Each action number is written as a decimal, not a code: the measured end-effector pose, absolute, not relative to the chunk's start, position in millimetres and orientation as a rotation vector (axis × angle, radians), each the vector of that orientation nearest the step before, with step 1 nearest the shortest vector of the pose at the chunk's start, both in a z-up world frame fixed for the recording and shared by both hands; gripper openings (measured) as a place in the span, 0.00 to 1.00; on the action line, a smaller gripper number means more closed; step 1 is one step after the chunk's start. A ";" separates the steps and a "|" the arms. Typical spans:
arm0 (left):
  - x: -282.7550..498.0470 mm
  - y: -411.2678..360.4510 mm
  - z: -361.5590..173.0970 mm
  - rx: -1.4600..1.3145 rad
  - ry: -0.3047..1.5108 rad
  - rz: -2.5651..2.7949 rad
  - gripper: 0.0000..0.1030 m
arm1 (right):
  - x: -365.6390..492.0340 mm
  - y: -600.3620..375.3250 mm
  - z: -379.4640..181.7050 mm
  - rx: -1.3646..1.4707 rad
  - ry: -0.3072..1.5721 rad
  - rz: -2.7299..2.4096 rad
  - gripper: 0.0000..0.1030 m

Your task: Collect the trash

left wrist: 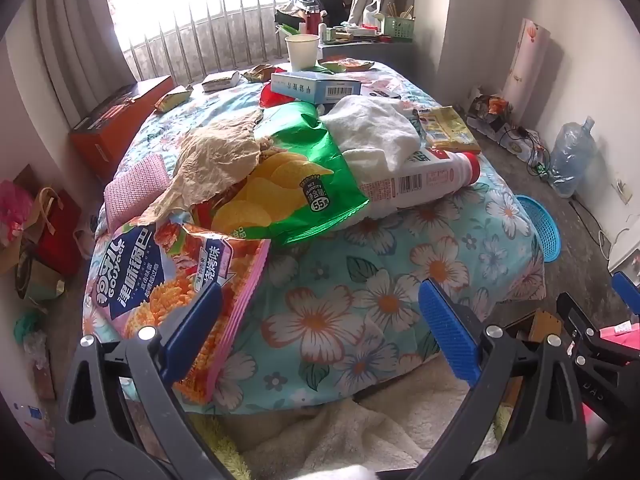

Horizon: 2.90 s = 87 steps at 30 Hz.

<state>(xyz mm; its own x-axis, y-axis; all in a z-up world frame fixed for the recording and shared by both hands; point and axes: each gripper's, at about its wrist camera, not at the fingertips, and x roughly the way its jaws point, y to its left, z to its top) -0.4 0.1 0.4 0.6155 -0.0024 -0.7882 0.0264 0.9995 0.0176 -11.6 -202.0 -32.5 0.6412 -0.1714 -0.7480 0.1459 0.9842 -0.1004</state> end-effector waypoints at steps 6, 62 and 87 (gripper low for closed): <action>-1.7 0.1 0.4 0.036 0.915 -0.009 0.92 | -11.1 -201.5 -32.0 -0.029 0.852 -0.180 0.94; 2.3 8.0 -8.7 0.032 0.943 0.006 0.92 | -5.7 -197.8 -35.0 -0.014 0.855 -0.166 0.94; 1.2 9.3 -8.9 0.034 0.946 0.009 0.92 | -4.9 -198.4 -35.8 -0.008 0.854 -0.164 0.94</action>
<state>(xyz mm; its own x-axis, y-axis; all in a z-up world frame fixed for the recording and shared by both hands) 1.2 9.3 -8.9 0.5847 0.0224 -0.8110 0.0074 0.9994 0.0329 -4.9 -198.4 -35.8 0.6455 -0.1473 -0.7494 0.1405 0.9874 -0.0730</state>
